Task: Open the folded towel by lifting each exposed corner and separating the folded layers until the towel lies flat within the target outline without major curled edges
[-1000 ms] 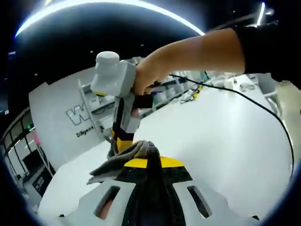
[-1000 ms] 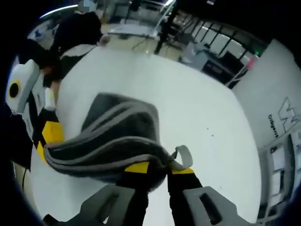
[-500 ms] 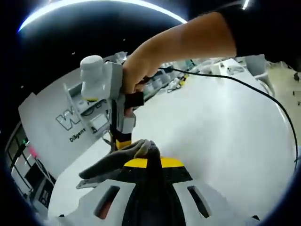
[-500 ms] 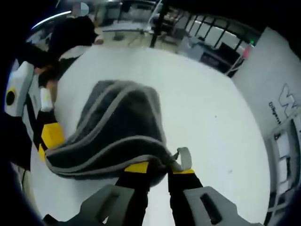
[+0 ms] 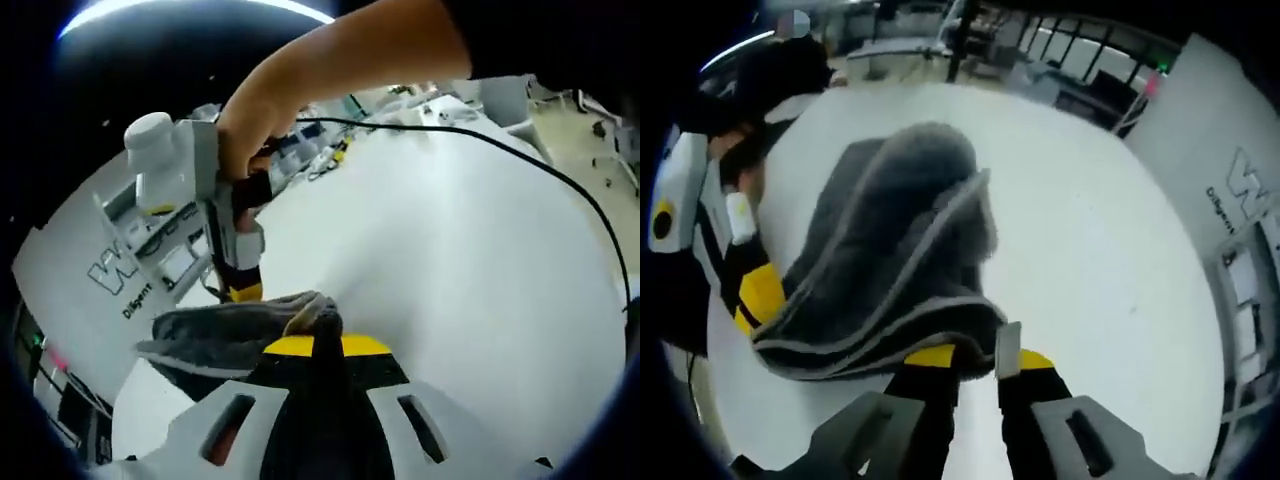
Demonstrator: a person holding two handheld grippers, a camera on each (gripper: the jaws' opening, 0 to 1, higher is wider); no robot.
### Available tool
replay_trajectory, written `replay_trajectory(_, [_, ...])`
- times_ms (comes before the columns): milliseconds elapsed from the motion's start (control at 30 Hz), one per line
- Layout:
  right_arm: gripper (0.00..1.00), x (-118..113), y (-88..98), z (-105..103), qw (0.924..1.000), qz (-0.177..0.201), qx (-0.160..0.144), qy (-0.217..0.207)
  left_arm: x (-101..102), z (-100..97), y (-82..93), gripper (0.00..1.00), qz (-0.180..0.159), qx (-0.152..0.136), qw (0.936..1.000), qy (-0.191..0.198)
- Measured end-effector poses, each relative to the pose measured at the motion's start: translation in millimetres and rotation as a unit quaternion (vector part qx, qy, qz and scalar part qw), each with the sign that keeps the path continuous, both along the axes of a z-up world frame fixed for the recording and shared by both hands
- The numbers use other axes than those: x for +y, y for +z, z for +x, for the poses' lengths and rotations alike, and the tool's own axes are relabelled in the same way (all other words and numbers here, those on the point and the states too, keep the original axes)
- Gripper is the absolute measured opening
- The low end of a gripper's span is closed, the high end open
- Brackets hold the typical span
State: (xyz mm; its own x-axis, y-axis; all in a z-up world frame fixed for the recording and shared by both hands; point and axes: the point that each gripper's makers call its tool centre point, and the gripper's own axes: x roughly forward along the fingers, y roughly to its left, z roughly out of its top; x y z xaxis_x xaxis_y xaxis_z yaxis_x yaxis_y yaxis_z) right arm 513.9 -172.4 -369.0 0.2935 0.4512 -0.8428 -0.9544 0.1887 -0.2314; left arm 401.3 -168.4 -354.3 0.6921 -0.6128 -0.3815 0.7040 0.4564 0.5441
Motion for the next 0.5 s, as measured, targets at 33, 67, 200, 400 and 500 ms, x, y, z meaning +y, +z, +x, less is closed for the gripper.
replay_trajectory(33, [0.09, -5.7, -1.3, -0.4, 1.0, -0.003, 0.002, -0.004, -1.9, -0.7, -1.3, 0.05, 0.0, 0.001, 1.0, -0.002])
replay_trajectory(67, [0.1, -9.1, -1.8, -0.7, 1.0, -0.004, 0.003, -0.005, -3.5, -1.5, -2.9, 0.05, 0.001, 0.003, 1.0, -0.004])
replay_trajectory(200, [0.12, -28.4, -3.2, -1.9, 0.9998, -0.012, 0.004, -0.018, -7.9, -4.4, -7.9, 0.05, 0.001, 0.01, 0.9999, -0.009])
replay_trajectory(400, [0.12, -59.2, 0.2, -8.5, 0.9985, -0.047, 0.006, -0.029, -19.7, -11.6, -13.2, 0.05, 0.003, 0.014, 0.9996, -0.024])
replay_trajectory(500, [0.12, -63.6, 10.5, -6.4, 0.9985, -0.038, -0.002, -0.039, -24.1, -12.1, -18.0, 0.06, 0.003, 0.017, 0.9995, -0.026])
